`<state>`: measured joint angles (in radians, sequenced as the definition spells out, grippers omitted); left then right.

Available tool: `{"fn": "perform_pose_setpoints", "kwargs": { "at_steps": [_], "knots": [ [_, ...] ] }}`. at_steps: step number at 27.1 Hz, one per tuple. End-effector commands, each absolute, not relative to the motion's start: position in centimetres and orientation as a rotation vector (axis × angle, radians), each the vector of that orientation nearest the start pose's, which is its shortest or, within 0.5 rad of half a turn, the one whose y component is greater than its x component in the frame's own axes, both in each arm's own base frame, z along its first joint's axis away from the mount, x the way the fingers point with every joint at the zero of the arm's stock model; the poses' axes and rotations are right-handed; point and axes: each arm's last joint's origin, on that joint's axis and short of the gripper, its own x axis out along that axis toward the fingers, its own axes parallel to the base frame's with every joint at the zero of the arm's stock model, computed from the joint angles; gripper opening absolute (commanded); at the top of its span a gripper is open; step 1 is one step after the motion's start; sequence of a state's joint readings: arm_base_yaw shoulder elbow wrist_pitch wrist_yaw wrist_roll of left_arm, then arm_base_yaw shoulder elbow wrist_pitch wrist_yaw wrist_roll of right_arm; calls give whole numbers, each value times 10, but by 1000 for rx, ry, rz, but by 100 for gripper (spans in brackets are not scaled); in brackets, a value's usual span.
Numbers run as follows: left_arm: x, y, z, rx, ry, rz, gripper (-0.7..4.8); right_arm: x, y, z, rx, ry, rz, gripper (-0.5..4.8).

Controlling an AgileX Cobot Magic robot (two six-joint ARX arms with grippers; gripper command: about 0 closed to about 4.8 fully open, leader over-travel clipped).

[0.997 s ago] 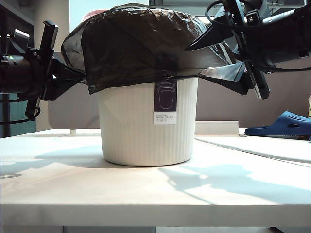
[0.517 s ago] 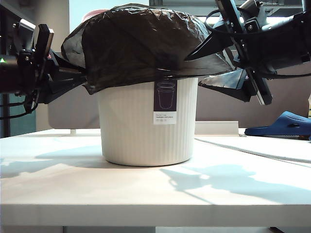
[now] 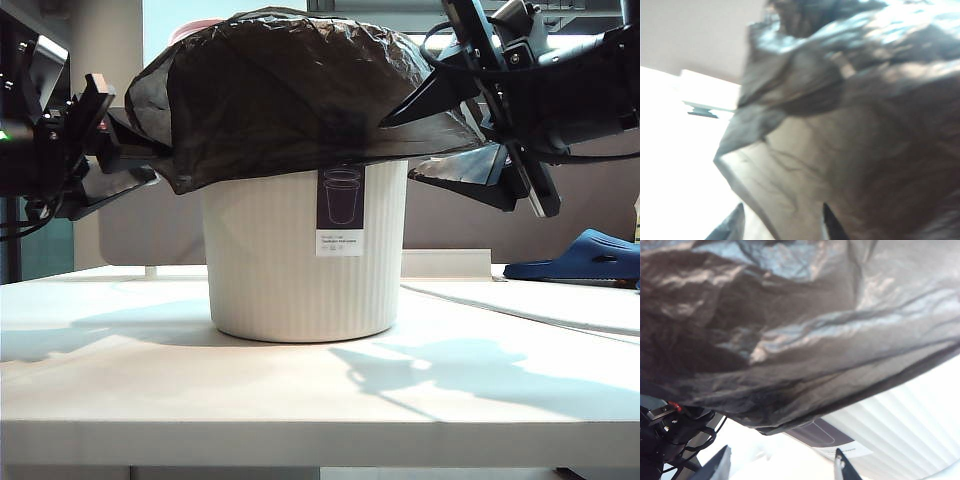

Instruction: Open the ring lid of the trash can, pull out the black garbage bag inside, and place it on the table.

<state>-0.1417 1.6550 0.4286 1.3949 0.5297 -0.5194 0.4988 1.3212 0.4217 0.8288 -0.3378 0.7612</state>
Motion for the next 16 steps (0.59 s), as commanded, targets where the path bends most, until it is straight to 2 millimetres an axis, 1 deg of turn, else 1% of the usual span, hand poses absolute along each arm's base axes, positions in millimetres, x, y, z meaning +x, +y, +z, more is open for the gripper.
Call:
{"fn": "perform_pose_setpoints", "kwargs": {
  "at_steps": [1,3,6,8,16],
  "knots": [
    [269,-50,174,-430,-33,-654,194,214,128,201,703,368,780,261],
    [269,-50,174,-425,-42,-625,194,214,128,201,700,367,781,261],
    [271,-49,176,-426,-55,-612,274,214,128,201,700,366,778,260],
    [274,-50,179,-424,-67,-616,306,214,128,201,699,365,778,260],
    [286,-52,191,-457,-76,-626,310,214,128,201,698,364,778,260]
  ]
}}
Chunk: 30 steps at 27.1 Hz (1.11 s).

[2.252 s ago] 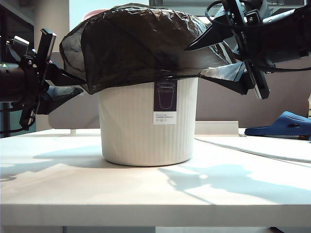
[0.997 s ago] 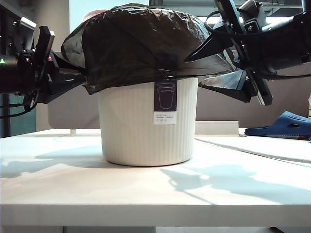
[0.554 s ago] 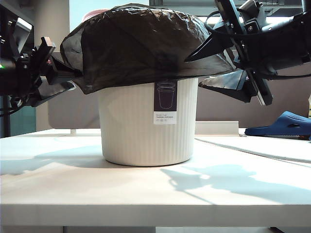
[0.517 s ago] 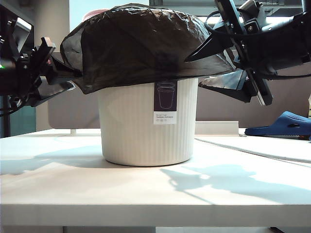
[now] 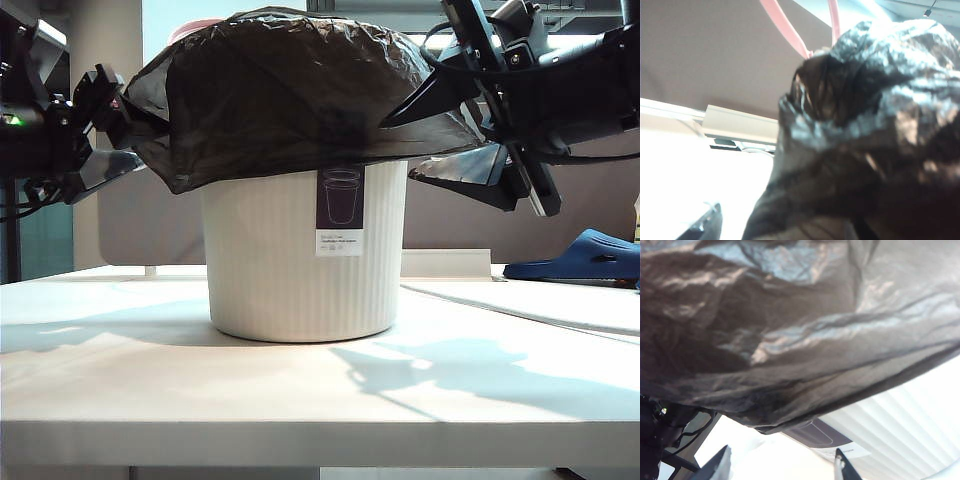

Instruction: Open the ring lid of the trash can, pull out the black garbage bag inside, and place it on the table.

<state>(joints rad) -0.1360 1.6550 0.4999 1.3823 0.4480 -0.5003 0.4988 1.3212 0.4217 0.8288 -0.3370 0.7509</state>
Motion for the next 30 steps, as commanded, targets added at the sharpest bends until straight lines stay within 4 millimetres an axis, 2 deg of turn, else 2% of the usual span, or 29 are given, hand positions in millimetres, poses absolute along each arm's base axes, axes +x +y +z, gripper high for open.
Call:
{"fn": "perform_pose_setpoints", "kwargs": {
  "at_steps": [1,4,10,11,14,16,22,30],
  "knots": [
    [287,-52,191,-459,-69,-625,309,214,128,201,698,364,778,260],
    [288,-52,189,-470,-45,-615,291,214,128,201,698,364,778,260],
    [289,-52,187,-500,-8,-607,71,214,128,201,698,364,778,260],
    [289,-52,187,-512,-5,-607,50,214,128,201,698,364,779,260],
    [289,-52,187,-541,3,-608,36,214,128,201,699,365,779,260],
    [289,-52,187,-552,9,-617,-8,214,128,201,702,367,781,260],
    [287,-53,189,-632,40,-680,-6,214,128,201,713,372,781,261],
    [284,-55,193,-733,83,-796,-6,214,129,206,838,375,788,267]
  ]
}}
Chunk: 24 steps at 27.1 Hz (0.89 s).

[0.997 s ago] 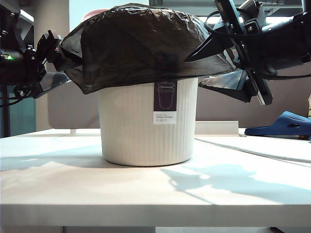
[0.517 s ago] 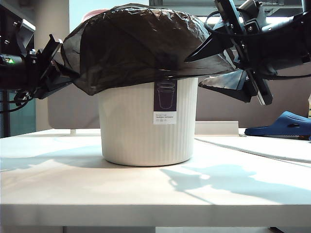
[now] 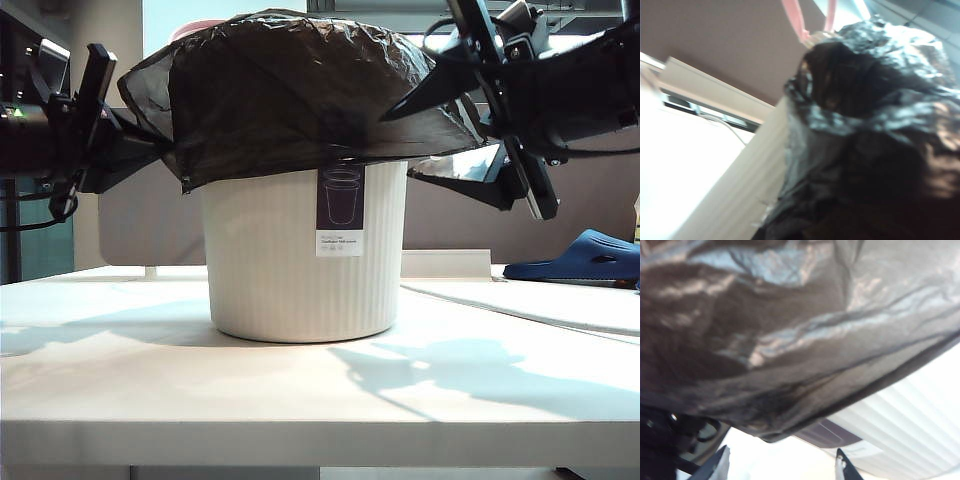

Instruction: Open the ring lid of the trash can, pull out the black garbage bag inside, and place it on the table.

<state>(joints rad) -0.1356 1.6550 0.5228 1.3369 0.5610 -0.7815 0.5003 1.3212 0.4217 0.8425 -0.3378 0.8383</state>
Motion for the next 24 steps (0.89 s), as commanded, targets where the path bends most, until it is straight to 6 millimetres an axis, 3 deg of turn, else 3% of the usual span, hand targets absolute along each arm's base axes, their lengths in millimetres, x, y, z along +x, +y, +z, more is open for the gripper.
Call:
{"fn": "perform_pose_setpoints", "kwargs": {
  "at_steps": [1,12,15,24],
  "knots": [
    [284,-56,193,-744,94,-811,-6,214,129,207,853,370,791,267],
    [279,-53,197,-847,205,-977,-6,213,128,206,926,381,754,312],
    [277,-45,200,-865,229,-995,-6,211,126,203,974,382,738,337],
    [262,-22,216,-861,237,-1036,-6,198,118,194,1096,292,745,337]
  ]
}}
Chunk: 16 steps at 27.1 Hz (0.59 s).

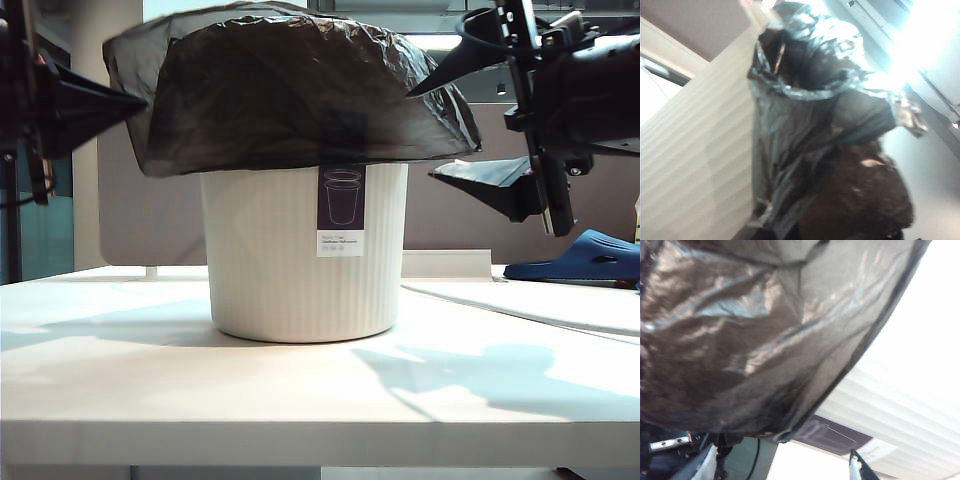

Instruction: Open the ring lid of the trash can, pull out the black garbage bag inside, and place it on the table.

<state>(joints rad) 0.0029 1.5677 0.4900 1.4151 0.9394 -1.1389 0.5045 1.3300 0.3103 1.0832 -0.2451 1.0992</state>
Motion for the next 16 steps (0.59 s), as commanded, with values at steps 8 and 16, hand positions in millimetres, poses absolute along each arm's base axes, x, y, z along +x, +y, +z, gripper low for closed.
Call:
{"fn": "perform_pose_setpoints", "kwargs": {
  "at_steps": [8,16],
  "knots": [
    [242,-30,231,-842,219,-1105,-6,191,135,195,1153,271,807,337],
    [208,-31,250,-831,160,-1160,-6,166,164,199,1230,202,815,337]
  ]
}}
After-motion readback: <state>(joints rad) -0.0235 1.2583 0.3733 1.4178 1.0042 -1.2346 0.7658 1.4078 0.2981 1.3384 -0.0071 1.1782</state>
